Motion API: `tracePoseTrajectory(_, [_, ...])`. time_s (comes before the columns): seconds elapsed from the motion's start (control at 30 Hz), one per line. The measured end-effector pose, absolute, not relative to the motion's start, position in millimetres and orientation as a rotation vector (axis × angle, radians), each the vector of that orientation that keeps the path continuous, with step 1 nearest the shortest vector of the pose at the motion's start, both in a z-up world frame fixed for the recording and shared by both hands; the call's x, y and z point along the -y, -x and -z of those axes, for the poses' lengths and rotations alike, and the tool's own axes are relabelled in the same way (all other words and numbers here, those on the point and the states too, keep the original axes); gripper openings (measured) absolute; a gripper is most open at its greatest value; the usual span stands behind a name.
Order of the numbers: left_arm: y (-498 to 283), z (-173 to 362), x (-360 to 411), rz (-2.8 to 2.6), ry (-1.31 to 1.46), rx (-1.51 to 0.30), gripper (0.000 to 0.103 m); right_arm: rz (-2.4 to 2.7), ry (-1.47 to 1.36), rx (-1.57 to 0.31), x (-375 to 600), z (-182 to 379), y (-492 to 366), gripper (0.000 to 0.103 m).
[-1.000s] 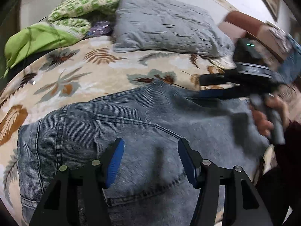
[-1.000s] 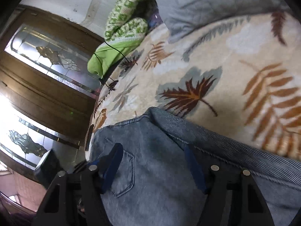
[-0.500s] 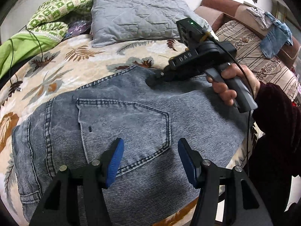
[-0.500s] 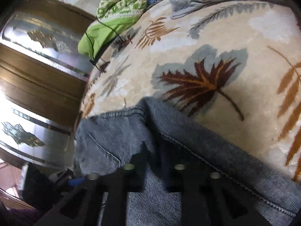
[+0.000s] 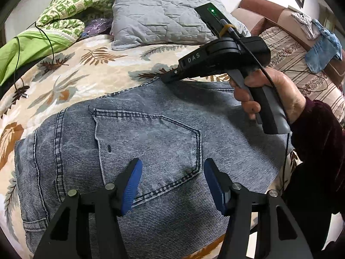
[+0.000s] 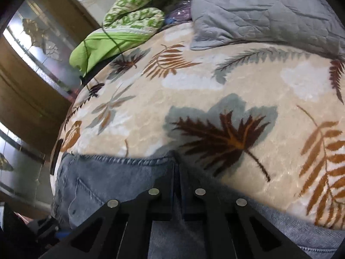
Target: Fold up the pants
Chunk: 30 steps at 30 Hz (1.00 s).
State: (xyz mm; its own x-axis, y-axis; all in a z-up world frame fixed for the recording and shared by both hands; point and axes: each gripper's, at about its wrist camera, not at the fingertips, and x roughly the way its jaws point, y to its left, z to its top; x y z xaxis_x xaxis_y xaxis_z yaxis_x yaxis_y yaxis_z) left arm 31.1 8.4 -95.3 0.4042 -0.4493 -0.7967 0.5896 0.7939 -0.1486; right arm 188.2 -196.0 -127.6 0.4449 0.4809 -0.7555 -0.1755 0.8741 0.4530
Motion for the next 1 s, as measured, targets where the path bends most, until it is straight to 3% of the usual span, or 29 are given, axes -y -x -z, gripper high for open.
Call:
tracePoseTrajectory(0.3, [-32.2,108.0,-5.2,0.599,-0.221,-0.997,0.060,-0.289,-0.278,-0.909,247.7,73.1,-86.8,0.005])
tracePoseTrajectory(0.53, [-27.5,112.4,2.9,0.521,-0.270,-0.962,0.060,-0.169,-0.314,-0.980,276.5,111.7,33.4,0.005])
tracePoseTrajectory(0.63, [-28.2,117.4,13.1,0.470,-0.340,-0.943,0.061,-0.114,-0.268,-1.045,271.1,136.7,45.7,0.006])
tracePoseTrajectory(1.0, [-72.5,129.9,25.9,0.373,-0.287,-0.979,0.067,-0.123,-0.343,-0.995,285.1,144.0,13.1,0.004])
